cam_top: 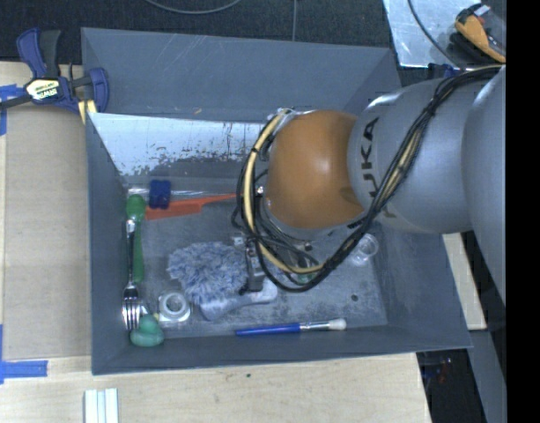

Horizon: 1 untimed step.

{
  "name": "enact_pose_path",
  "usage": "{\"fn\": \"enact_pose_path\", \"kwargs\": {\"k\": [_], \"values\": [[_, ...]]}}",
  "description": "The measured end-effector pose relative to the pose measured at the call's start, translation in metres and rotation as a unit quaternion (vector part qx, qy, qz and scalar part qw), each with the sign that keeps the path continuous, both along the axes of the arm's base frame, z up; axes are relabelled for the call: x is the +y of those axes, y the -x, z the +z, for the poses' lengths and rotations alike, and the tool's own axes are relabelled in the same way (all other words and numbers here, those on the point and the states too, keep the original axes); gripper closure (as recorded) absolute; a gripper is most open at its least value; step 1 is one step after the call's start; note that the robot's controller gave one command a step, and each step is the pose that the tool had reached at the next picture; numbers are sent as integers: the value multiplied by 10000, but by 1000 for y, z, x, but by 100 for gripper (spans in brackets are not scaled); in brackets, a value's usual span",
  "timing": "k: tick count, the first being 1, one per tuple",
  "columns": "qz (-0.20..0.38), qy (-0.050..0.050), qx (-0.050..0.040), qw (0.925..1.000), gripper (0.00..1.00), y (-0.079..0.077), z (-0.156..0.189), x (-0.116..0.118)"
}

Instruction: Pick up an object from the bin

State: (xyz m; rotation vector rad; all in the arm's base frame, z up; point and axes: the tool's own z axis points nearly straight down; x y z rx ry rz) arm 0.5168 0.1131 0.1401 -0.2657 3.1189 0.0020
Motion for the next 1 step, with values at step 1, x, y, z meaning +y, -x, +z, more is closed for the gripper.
{"fn": "enact_pose_path", "kwargs": {"k": [1], "values": [[0, 1, 3, 10000, 100, 0, 23, 0]]}}
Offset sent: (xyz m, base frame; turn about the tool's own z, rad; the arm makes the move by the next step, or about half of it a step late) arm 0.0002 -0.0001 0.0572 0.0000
